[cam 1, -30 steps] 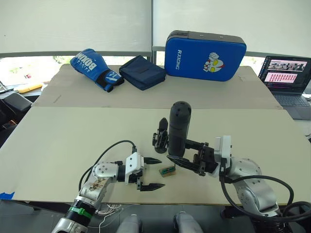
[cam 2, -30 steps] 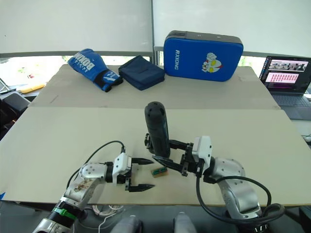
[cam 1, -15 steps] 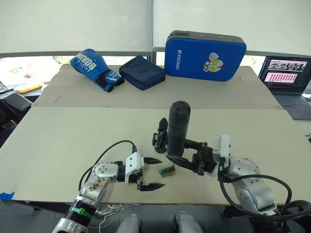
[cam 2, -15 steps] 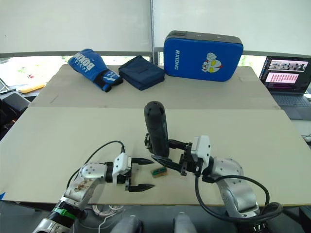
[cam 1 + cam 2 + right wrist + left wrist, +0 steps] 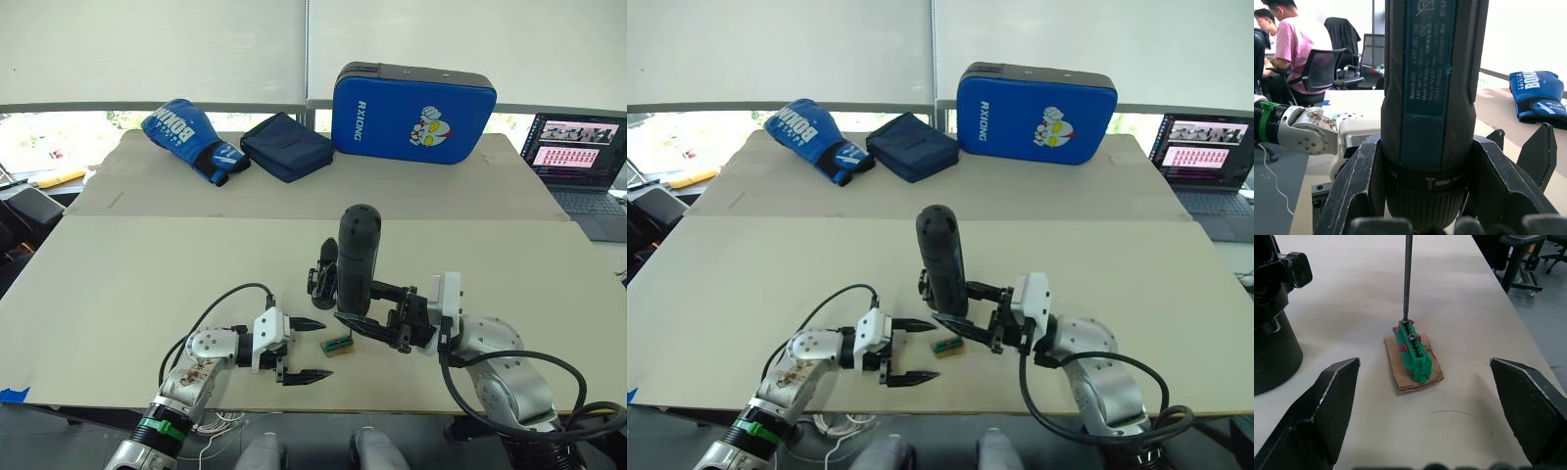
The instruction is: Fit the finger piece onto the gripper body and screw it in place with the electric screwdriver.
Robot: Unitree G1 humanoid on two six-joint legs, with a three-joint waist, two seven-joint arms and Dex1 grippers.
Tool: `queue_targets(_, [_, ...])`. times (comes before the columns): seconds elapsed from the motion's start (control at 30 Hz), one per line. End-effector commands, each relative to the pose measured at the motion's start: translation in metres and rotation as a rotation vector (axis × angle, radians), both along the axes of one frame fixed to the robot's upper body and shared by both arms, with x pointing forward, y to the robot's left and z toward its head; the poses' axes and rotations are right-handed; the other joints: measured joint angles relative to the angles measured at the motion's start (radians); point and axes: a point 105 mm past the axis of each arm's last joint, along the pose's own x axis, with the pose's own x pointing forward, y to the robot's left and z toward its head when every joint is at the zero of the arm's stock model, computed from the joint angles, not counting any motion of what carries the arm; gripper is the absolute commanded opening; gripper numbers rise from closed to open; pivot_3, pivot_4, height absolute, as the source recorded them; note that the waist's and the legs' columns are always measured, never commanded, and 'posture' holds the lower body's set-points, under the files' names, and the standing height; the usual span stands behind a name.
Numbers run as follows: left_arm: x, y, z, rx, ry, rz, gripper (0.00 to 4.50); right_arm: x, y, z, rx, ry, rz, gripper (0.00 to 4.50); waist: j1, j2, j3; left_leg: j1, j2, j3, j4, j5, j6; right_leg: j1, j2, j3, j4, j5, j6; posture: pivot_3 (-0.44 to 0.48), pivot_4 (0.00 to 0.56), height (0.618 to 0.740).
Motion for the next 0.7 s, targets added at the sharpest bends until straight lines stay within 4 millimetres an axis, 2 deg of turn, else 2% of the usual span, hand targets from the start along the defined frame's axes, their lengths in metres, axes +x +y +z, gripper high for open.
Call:
queue_targets(0.03, [-0.0066,-0.0037,-0.0093,0.007,0.035,-0.018,4.5,-0.0062,0.0012,0.0067,0.004,-0.037,0.02,1.92,0.0,0.0,0.0,0.0,0.0,0.0,0.0,0.0,0.0,0.0,0.0,0.0,0.0,0.0,0.0,0.0,0.15,0.74])
queue_targets(0.5, [-0.0041,-0.0057,-0.0071,-0.006,0.034,-0.011,4.5,-0.0066,0.0025,0.0064,-0.003,-0.054,0.02,1.92,0.001,0.0,0.0,0.0,0.0,0.0,0.0,0.0,0.0,0.001,0.0,0.0,0.0,0.0,0.0,0.0,0.15,0.74])
queue_targets(0.7, [-0.0018,-0.006,-0.0018,-0.029,0.029,-0.003,4.5,-0.0087,0.0022,0.0144,0.01,-0.071,0.027,1.92,0.002,0.0,0.0,0.0,0.0,0.0,0.0,0.0,0.0,0.001,0.0,0.0,0.0,0.0,0.0,0.0,0.15,0.74])
